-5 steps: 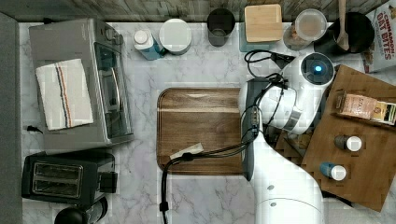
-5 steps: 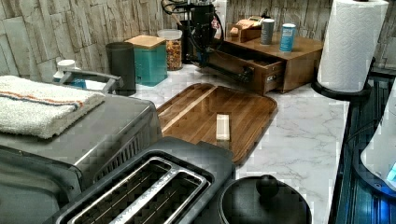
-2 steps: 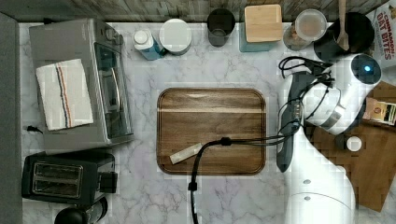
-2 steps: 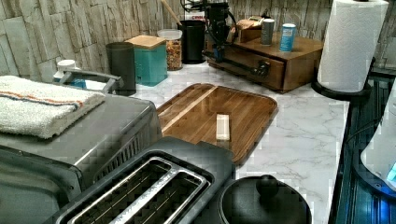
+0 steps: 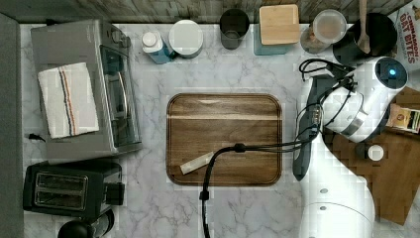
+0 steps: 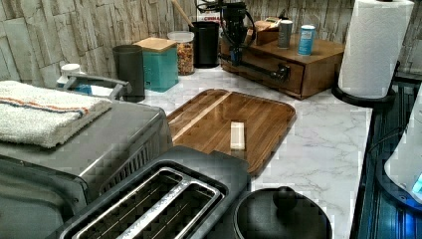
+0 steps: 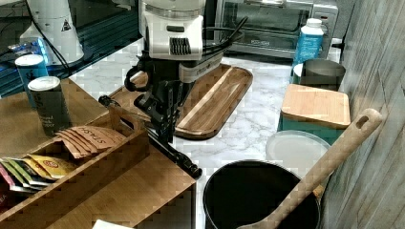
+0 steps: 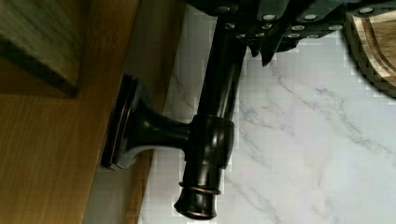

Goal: Close the drawer.

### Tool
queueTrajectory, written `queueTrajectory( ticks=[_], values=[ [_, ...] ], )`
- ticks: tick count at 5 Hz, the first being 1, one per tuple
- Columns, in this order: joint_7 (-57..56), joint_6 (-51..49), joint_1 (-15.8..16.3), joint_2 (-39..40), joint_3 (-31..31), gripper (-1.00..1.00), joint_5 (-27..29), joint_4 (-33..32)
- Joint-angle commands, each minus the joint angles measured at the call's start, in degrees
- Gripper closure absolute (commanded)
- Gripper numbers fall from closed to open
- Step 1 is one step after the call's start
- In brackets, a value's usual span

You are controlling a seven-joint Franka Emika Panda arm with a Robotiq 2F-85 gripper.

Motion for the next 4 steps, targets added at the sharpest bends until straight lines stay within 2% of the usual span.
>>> queueTrajectory(
  ticks=[1, 4],
  values=[
    [2.8, 7.6, -8.9, 1.2, -11.1, 1.0, -2.3, 0.4],
    [2.6, 7.6, -8.4, 1.3, -11.7, 1.0, -1.9, 0.4]
  ],
)
